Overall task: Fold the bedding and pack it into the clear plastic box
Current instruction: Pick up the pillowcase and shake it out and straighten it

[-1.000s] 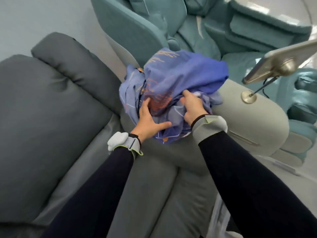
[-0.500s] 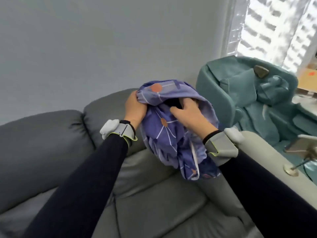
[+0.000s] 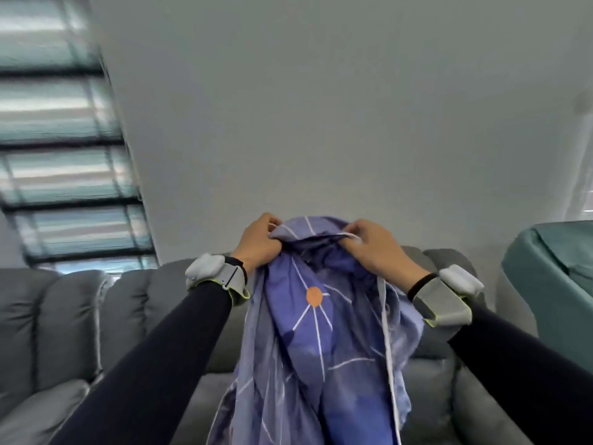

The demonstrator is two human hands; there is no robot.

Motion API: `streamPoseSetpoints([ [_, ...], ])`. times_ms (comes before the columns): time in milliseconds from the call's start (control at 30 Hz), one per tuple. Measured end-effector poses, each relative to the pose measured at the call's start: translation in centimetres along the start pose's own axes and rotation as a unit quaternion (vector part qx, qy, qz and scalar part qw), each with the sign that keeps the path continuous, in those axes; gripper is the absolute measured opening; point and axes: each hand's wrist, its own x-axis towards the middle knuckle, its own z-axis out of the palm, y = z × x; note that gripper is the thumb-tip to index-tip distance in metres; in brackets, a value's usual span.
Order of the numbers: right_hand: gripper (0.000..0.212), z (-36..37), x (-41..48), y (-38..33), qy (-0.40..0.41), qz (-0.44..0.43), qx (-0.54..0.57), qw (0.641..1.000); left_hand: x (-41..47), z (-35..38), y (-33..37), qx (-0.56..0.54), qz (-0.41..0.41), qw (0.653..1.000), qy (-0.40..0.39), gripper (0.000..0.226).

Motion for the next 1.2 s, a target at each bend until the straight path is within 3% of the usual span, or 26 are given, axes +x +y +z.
streamPoseSetpoints([
  [67, 0.015, 1.3, 1.0, -1.5, -0.029, 0.005, -0.001, 1.000, 0.8, -2.1, -2.4, 0.054, -0.006, 0.998, -0.016, 0.024],
  [167, 0.009, 2.7, 2.5, -2.9, -0.049, 0.018, 0.021, 0.998, 1.7, -4.8, -4.8, 0.041, -0.022, 0.999, 0.011, 0.020],
  [267, 0.008, 2.7, 3.4, -3.3, 0.089, 0.021, 0.002, 0.996, 2.4, -6.5, -6.5, 0.025, -0.010, 0.998, 0.056, 0.027],
  [333, 0.003, 3.0, 3.7, -4.2, 0.144, 0.040, 0.050, 0.987, 2.5, -6.9, -7.4, 0.048, 0.026, 0.998, -0.020, 0.047],
  [400, 0.009, 3.1, 3.7, -6.0, 0.052, 0.090, 0.111, 0.988, 2.5, -6.3, -7.7, 0.100, 0.085, 0.989, -0.066, 0.052],
  [467, 0.021, 3.1, 3.5, -7.9, -0.115, 0.129, 0.131, 0.976, 2.1, -5.5, -6.7, 0.059, 0.112, 0.991, -0.053, 0.019],
  [500, 0.028, 3.1, 3.3, -8.6, -0.172, 0.131, 0.137, 0.967, 1.7, -5.3, -6.0, 0.029, 0.110, 0.991, -0.076, 0.015],
  [600, 0.035, 3.0, 3.0, -9.2, -0.237, 0.126, 0.189, 0.945, 0.5, -4.3, -4.9, -0.107, 0.054, 0.963, -0.240, 0.028],
  [667, 0.035, 2.9, 3.3, -8.7, -0.242, 0.117, 0.192, 0.944, 0.3, -4.2, -5.2, -0.194, 0.010, 0.935, -0.295, 0.031],
  [733, 0.033, 2.9, 3.8, -8.2, -0.231, 0.100, 0.157, 0.955, 0.7, -4.5, -5.7, -0.199, 0.001, 0.942, -0.271, 0.030],
  [833, 0.029, 2.8, 4.7, -7.1, -0.176, 0.041, 0.012, 0.983, 2.3, -5.5, -6.2, -0.043, 0.070, 0.988, -0.129, 0.022],
  [900, 0.019, 2.8, 5.5, -6.4, -0.108, 0.004, -0.058, 0.992, 3.5, -6.0, -6.6, 0.042, 0.094, 0.993, -0.050, 0.016],
  [967, 0.016, 2.7, 6.0, -5.7, -0.069, 0.010, -0.031, 0.997, 4.5, -6.1, -7.7, 0.081, 0.085, 0.993, -0.004, 0.016],
  [1100, 0.020, 1.7, 6.7, -3.8, -0.068, 0.057, 0.034, 0.995, 4.4, -6.0, -10.0, 0.123, 0.022, 0.992, 0.025, 0.018],
  [1200, 0.018, 0.7, 7.2, -2.1, -0.041, 0.060, 0.039, 0.997, 4.1, -5.9, -10.6, 0.029, -0.049, 0.998, 0.005, 0.004],
])
